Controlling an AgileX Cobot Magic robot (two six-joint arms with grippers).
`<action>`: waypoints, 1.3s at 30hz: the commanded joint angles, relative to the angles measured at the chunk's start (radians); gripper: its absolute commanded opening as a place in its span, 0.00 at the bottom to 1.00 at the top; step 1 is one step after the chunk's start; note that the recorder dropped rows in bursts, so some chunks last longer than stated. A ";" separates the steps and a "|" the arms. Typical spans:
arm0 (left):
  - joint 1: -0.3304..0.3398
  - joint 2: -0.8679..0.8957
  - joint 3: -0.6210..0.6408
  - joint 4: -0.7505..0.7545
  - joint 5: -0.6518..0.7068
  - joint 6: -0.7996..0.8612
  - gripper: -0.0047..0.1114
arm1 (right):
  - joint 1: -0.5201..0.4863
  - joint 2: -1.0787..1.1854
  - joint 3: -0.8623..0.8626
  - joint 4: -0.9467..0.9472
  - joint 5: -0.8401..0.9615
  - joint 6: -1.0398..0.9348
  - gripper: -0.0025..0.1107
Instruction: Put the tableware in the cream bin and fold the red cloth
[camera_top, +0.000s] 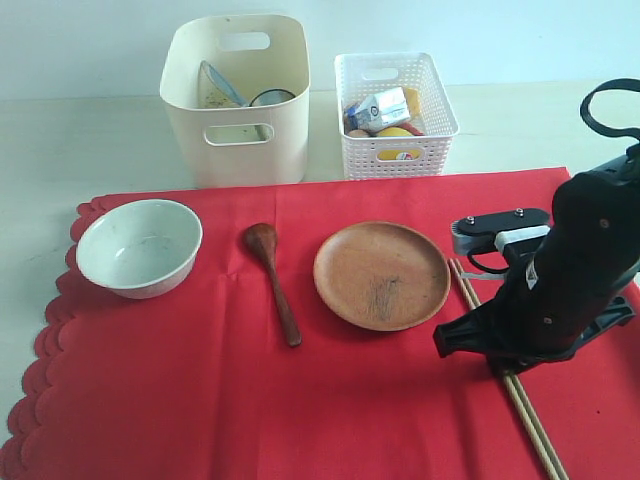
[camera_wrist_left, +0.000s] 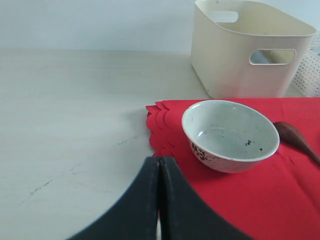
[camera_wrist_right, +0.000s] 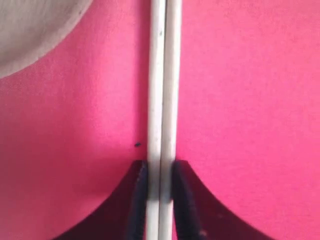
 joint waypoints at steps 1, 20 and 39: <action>-0.006 -0.005 0.002 -0.006 -0.009 -0.006 0.04 | -0.006 -0.043 0.003 -0.037 0.003 -0.010 0.02; -0.006 -0.005 0.002 -0.006 -0.009 -0.006 0.04 | -0.006 -0.058 0.001 0.045 0.031 -0.091 0.53; -0.006 -0.005 0.002 -0.006 -0.009 -0.004 0.04 | -0.004 0.017 0.001 0.031 0.006 -0.089 0.07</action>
